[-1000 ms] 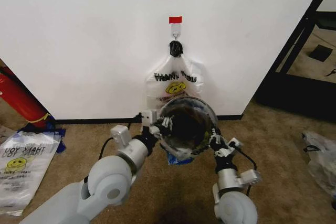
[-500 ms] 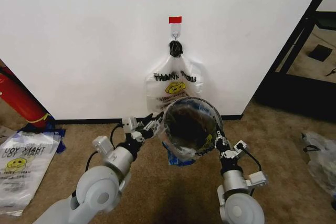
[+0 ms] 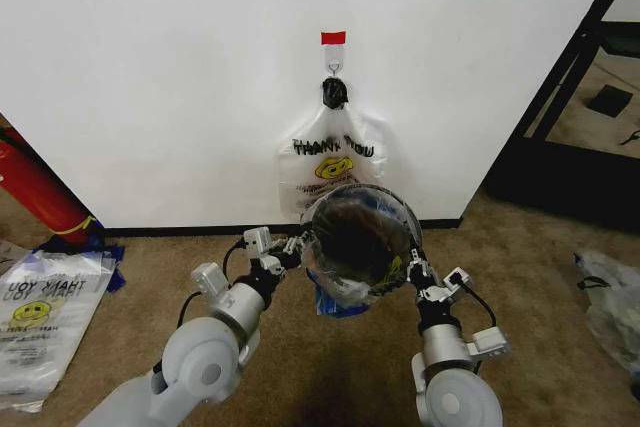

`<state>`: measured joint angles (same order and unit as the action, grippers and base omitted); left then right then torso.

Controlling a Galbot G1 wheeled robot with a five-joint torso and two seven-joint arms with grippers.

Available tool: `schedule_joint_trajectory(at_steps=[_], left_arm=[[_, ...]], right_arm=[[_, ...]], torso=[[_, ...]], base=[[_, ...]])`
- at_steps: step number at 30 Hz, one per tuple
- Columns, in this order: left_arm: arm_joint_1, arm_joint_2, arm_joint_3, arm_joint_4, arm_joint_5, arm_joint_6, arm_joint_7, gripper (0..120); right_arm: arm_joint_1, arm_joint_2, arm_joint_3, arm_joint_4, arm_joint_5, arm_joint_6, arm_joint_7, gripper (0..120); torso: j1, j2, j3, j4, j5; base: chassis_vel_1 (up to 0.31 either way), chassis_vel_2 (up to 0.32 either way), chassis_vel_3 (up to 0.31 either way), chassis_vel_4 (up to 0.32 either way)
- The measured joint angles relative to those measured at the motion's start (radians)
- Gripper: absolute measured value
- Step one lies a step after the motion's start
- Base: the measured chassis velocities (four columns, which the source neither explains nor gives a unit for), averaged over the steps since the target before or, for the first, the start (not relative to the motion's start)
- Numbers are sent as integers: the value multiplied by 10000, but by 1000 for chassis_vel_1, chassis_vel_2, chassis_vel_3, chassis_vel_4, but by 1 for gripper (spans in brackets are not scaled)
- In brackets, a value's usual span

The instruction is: Pick up the garbage bag from the wall and place it over the trash bin.

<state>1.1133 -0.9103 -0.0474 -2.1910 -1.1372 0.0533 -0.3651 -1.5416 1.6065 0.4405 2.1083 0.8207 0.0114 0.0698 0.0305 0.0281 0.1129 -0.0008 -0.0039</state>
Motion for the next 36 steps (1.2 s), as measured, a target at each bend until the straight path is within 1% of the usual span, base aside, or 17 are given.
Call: schedule_joint_trajectory(at_steps=[6, 8, 14, 21, 23, 27, 29, 30, 33, 34, 35, 36], left_arm=[[46, 14, -90, -33, -105, -19, -12, 0], [208, 31, 134, -38, 52, -13, -5, 0], [322, -31, 428, 103, 322, 28, 69, 0], [22, -101, 387, 207, -168, 224, -79, 0], [38, -50, 249, 27, -381, 378, -156, 11], [128, 4, -58, -331, -427, 699, -252, 26], [172, 152, -286, -499, -284, 1182, -346, 36], [172, 152, -286, -499, -284, 1182, -346, 36], [227, 285, -454, -566, -75, 1556, -454, 46], [282, 376, -560, -575, 140, 1793, -513, 52], [297, 398, -585, -574, 210, 1850, -523, 54], [373, 475, -641, -575, 487, 1985, -554, 61]], right_arm=[[-27, -28, 16, -7, -1, 11, -9, 1], [-22, -6, -24, 27, -7, 5, -13, 1], [-82, 6, -81, 195, -9, -37, -35, 1], [-244, -6, -62, 304, -10, -35, -117, 1], [-284, 1, -54, 304, -28, -23, -139, 1], [-263, 6, -59, 256, -50, -4, -150, 1], [-204, 7, -64, 226, -67, -2, -149, 1], [-204, 7, -64, 226, -67, -2, -149, 1], [-163, 8, -66, 215, -70, -2, -132, 1], [-143, 10, -56, 199, -68, -3, -112, 1], [-138, 10, -52, 195, -65, -3, -110, 1], [-116, 11, -29, 169, -53, 0, -96, 1]], torso=[[0, 0, 0, -1, 0], [0, 0, 0, 1, 0], [0, 0, 0, 2, 0], [0, 0, 0, -2, 0], [0, 0, 0, -1, -1], [0, 0, 0, 0, -1], [0, 0, 0, 0, 0], [0, 0, 0, 0, 0], [0, 0, 0, 0, 0], [0, 0, 0, 0, -1], [0, 0, 0, 0, -1], [0, 0, 0, 0, -1]], base=[[0, 0, 0, 0], [0, 0, 0, 0], [0, 0, 0, 0], [0, 0, 0, 0], [0, 0, 0, 0], [0, 0, 0, 0], [0, 0, 0, 0], [0, 0, 0, 0], [0, 0, 0, 0], [0, 0, 0, 0], [0, 0, 0, 0], [0, 0, 0, 0]])
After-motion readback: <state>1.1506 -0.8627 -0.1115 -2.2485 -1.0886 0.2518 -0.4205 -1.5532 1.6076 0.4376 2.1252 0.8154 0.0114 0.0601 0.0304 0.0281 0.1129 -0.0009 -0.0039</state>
